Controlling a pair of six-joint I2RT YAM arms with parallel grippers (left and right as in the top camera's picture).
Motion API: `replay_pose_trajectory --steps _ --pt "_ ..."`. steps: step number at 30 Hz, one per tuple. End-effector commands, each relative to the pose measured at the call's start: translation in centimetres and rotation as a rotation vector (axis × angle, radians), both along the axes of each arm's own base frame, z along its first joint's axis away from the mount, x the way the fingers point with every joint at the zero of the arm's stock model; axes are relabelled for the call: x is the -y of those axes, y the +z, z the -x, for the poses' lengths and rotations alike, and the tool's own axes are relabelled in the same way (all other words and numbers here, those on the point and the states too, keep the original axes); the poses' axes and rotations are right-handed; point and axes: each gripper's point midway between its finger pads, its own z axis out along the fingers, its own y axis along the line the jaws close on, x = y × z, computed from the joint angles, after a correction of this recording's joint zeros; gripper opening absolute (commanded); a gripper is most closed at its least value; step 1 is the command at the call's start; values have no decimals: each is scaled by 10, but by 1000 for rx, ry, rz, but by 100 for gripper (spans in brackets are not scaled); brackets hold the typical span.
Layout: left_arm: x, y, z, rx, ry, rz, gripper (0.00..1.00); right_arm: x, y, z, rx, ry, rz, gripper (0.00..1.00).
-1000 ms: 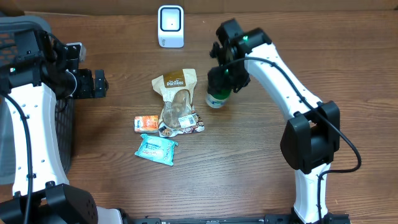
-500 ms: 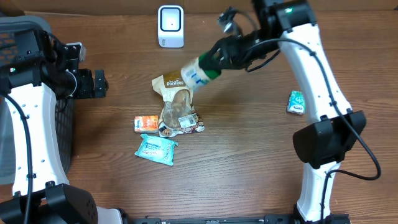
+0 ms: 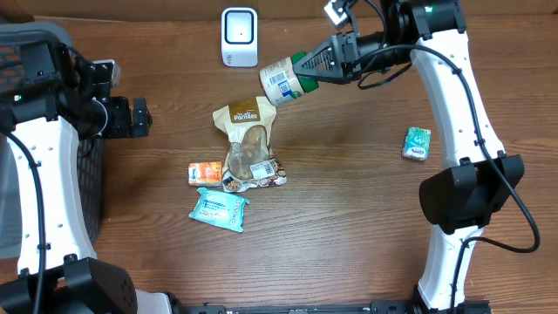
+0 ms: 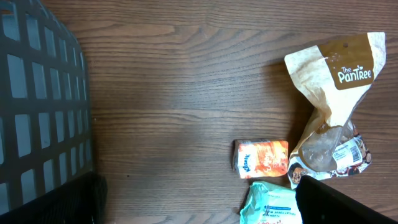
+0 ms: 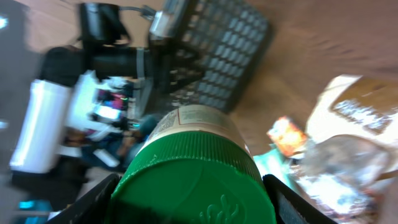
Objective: Scan the item barcode
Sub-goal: 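Lift the bottle and hold it before the scanner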
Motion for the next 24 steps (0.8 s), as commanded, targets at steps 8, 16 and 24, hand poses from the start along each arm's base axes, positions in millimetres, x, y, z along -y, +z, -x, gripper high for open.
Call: replay_pose_trajectory --steps 8,16,24 --pt "-3 3 -4 13 -13 -14 99 -9 -33 -67 268 -360 514 11" --pt "-3 3 -4 13 -12 -14 99 -18 -14 -143 690 -697 717 16" --pt "-3 3 -4 13 -13 -14 100 -59 -11 -198 1195 -588 731 20"
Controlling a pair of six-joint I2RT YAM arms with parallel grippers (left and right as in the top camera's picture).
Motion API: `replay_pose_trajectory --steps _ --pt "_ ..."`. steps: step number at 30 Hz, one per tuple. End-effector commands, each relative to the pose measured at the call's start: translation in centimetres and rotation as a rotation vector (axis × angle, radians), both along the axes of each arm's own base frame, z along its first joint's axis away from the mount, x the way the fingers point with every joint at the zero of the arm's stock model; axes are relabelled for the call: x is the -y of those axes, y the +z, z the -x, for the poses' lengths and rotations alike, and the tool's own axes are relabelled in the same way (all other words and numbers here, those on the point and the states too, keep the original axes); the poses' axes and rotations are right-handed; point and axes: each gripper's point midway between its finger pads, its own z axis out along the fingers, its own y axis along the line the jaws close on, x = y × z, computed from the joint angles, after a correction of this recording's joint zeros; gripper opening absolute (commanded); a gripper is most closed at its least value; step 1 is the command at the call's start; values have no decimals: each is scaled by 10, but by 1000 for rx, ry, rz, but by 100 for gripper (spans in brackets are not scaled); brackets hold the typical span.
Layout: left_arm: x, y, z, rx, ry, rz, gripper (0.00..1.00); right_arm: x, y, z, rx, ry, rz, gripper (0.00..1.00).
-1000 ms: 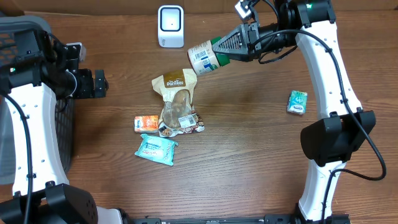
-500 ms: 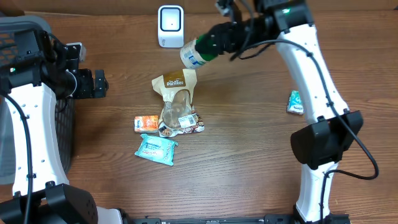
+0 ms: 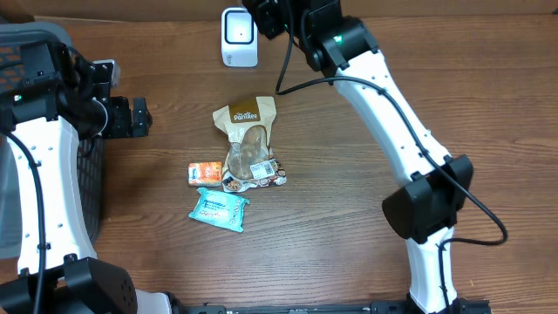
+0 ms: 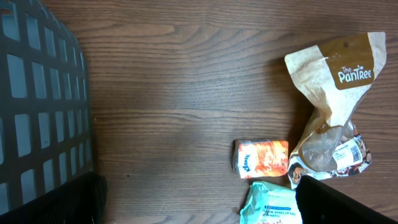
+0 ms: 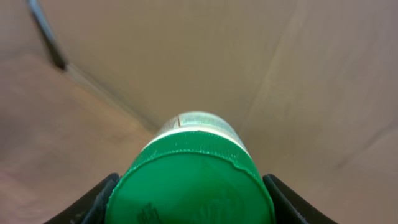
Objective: Scan the item barcode
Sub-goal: 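Lift the bottle and hold it before the scanner, then move the bottle away from the scanner to the right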
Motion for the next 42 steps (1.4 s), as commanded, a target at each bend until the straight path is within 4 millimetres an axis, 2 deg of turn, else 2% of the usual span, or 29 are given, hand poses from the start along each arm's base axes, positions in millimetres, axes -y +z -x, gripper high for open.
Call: replay_pose_trajectory --steps 1,5,8,13,17,28,38,40,42 --pt "-3 3 -4 13 -12 -14 100 -1 -24 -27 138 12 200 20" --pt "-3 3 -4 13 -12 -14 99 -12 -43 -49 254 41 274 20" --pt "-3 3 -4 13 -13 -14 99 -20 -64 -61 303 62 308 21" --pt "-3 3 -4 13 -13 -14 100 -32 -97 -71 374 101 409 23" --pt "-3 3 -4 13 -13 -13 99 -38 -117 -74 434 152 545 21" --pt "-3 3 -4 13 -12 -14 99 -42 -114 -73 535 205 709 20" --pt "-3 3 -4 13 -13 -14 99 -53 -113 -67 542 221 705 19" --pt "-3 3 -4 13 -12 -14 100 -55 -109 -65 547 226 692 19" --pt "-3 3 -4 13 -13 -14 99 -59 -93 -60 546 237 621 19"
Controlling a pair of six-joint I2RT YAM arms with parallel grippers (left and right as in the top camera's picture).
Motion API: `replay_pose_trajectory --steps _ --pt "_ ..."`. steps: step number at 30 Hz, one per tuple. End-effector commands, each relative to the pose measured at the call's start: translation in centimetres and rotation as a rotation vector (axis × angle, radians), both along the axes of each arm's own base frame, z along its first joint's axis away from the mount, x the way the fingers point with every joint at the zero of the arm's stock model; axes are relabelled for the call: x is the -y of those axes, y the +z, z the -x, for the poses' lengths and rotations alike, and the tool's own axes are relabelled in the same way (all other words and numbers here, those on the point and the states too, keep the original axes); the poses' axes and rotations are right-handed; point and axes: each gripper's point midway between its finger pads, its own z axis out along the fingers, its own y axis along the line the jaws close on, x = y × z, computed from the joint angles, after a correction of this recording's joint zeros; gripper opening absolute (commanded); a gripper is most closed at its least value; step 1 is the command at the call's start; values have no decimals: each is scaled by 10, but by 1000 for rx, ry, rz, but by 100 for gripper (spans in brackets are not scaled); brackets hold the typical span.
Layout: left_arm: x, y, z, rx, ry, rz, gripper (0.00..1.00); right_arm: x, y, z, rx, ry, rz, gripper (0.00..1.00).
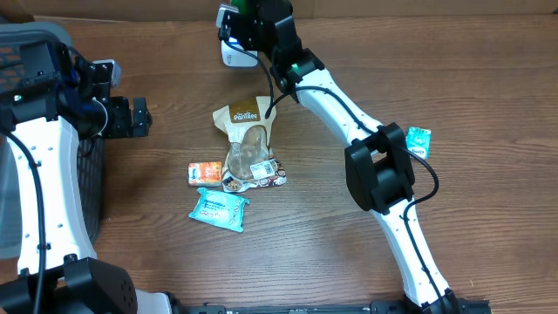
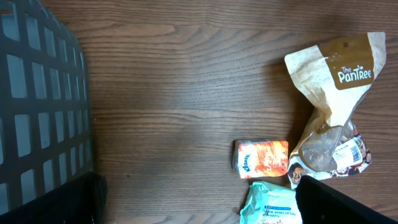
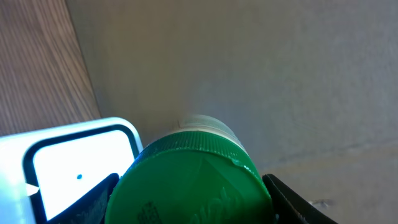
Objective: Scan the item barcode
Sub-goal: 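Move the bottle away from the scanner to the right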
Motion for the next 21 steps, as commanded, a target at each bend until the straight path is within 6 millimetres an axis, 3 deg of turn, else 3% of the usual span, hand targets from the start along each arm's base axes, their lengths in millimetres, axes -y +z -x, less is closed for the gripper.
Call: replay_pose_trajectory --steps 1,7,13,17,21 --pt "-3 3 -4 13 -13 -13 99 -10 51 12 12 36 -134 19" --pt "-3 3 -4 13 -13 -13 99 10 128 37 -122 -22 -412 20" --pt "-3 3 -4 13 -13 -13 99 55 181 90 -400 -161 -627 21" --pt "-3 3 -4 13 -13 -13 99 97 188 129 -603 -320 -742 21" --pt "-3 3 -4 13 -12 -13 100 143 165 162 -794 -525 -781 16"
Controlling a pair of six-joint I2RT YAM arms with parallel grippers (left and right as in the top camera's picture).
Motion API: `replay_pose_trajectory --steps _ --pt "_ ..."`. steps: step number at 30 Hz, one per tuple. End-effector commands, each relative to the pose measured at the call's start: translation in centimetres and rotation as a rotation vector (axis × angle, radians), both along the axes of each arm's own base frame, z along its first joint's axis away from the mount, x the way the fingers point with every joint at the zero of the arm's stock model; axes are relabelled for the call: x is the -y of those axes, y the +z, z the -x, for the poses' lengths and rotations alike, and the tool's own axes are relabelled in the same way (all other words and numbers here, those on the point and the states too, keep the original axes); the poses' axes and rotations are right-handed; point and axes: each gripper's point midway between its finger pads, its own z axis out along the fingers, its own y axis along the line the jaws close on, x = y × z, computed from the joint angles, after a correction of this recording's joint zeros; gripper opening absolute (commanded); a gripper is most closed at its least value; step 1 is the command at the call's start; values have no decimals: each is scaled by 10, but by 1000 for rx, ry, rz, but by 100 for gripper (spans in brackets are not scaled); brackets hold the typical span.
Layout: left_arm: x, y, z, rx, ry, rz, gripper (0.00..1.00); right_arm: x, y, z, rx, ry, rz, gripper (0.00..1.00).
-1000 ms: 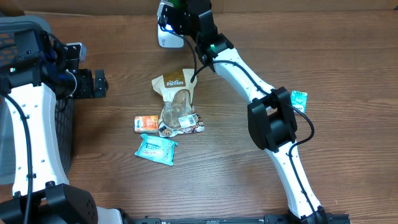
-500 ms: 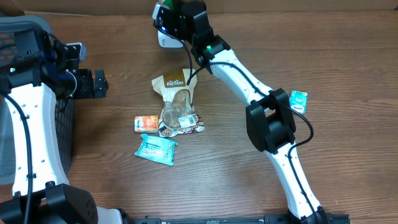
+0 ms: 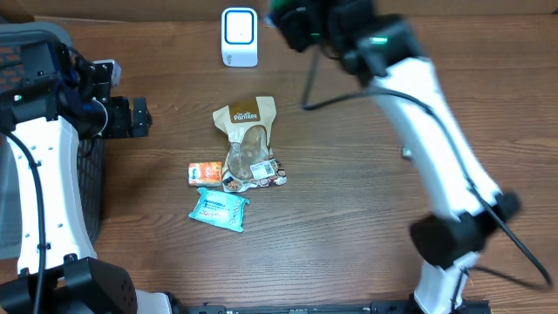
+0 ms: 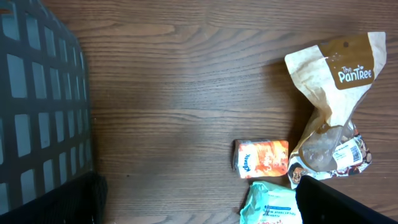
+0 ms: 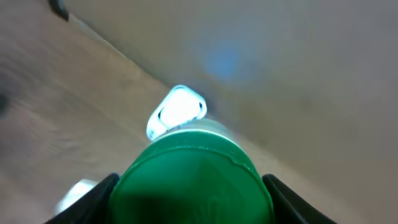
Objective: Scan the item barcode
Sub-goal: 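Move the bottle away from the scanner to the right, then lower the bottle beside the teal pack and open the right gripper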
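A jar with a green lid (image 5: 193,183) fills the right wrist view, and my right gripper (image 5: 193,190) is shut on it. Overhead, the right gripper (image 3: 302,24) is blurred at the table's back edge, just right of the white scanner (image 3: 240,37). In the right wrist view the scanner (image 5: 177,112) shows beyond the lid, small and blurred. The jar's label and barcode are hidden. My left gripper (image 3: 137,118) stands open at the left with nothing in it. In its own view the left gripper (image 4: 199,190) hangs over bare wood.
A brown PanTree bag (image 3: 248,131), an orange tissue pack (image 3: 206,172) and a teal wipes pack (image 3: 220,209) lie mid-table. A black basket (image 4: 37,106) stands at the far left. The right arm crosses the table's right half.
My right gripper with the jar was right at the scanner; now it is a little to the scanner's right, and the scanner looks smaller in the wrist view. The left arm is unchanged.
The right gripper held the jar in the air to the right of and below the scanner. Then it was at the back edge, then right at the scanner's face, and now just right of it. The left arm and the table items stayed put.
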Motion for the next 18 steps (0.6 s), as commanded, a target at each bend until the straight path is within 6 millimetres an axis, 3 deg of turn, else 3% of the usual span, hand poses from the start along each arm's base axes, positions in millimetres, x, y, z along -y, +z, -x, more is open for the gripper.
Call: replay_pose_trajectory --steps 1,8,18 --pt "-3 3 -4 14 -13 -13 100 35 -7 13 -165 -190 -129 15" --pt "-3 3 -4 14 -13 -13 100 91 -81 47 -498 -351 -24 17" --pt "-3 3 -4 14 -13 -13 99 149 -190 64 -751 -491 61 22"
